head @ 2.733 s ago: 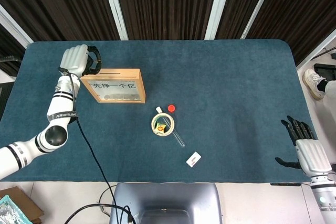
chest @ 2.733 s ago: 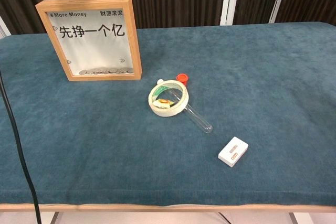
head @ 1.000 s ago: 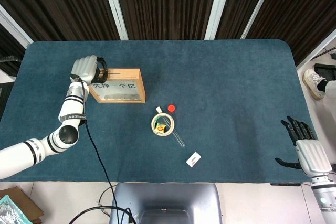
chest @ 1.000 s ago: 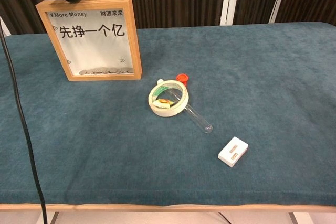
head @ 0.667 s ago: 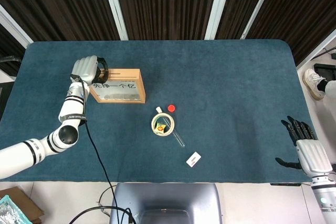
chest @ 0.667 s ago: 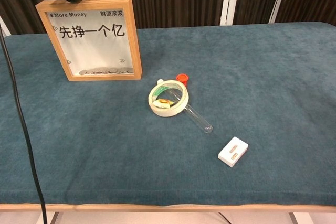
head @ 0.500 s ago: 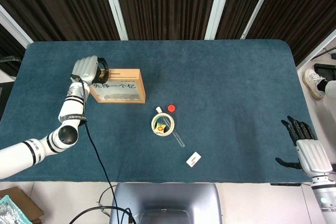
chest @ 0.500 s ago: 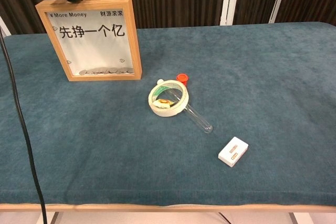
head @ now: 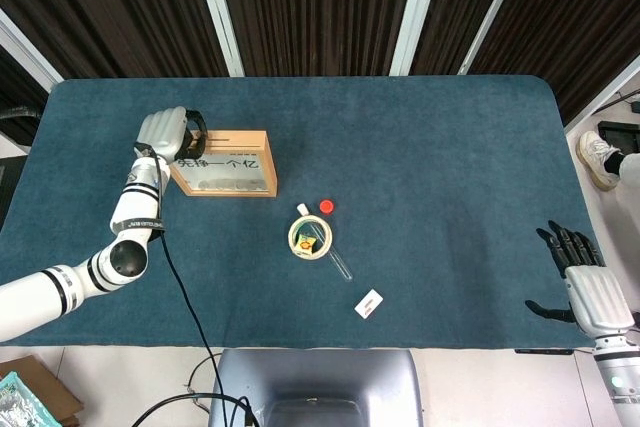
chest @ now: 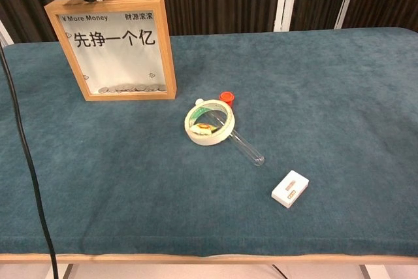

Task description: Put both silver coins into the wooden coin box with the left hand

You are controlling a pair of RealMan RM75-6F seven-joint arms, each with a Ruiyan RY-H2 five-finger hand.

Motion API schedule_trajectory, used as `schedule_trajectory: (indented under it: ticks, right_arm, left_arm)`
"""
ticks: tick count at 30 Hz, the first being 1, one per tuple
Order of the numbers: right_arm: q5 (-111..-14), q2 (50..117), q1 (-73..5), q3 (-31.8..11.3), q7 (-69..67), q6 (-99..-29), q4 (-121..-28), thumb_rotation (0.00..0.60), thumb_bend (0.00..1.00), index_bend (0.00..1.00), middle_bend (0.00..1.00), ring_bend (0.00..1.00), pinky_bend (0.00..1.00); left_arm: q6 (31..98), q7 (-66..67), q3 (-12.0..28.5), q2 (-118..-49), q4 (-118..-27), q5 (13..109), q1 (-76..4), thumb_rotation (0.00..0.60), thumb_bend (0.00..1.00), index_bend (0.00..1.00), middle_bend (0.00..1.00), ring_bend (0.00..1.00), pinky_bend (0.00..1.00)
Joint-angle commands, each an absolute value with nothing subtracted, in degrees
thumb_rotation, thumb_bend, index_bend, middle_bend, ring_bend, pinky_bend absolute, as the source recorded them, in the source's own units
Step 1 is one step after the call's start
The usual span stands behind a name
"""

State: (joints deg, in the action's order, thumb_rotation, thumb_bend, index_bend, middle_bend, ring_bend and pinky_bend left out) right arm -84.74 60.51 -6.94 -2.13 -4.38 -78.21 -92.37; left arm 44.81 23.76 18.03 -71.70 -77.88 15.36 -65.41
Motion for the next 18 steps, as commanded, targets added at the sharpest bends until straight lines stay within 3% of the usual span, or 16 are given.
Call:
schedule_trajectory:
  ticks: [1, 18]
  right_arm:
    - [-84.71, 60.53, -6.94, -2.14, -4.30, -78.22, -92.39, 0.600, 0.10, 0.00, 0.00, 0.00, 0.03]
    - [-84.64, 60.55, -6.95, -2.17, -4.21, -78.20, -92.42, 0.600, 0.10, 0.00, 0.00, 0.00, 0.03]
  left_arm:
    - [44.64, 23.43, 18.05, -71.65, -77.91, 15.60, -65.33, 0.600, 0.52, 0.51, 1.00, 1.00, 1.00]
    - [45.21, 21.45, 18.29, -71.22, -78.53, 17.88, -64.65, 0.600, 0.50, 0.47, 1.00, 1.00, 1.00]
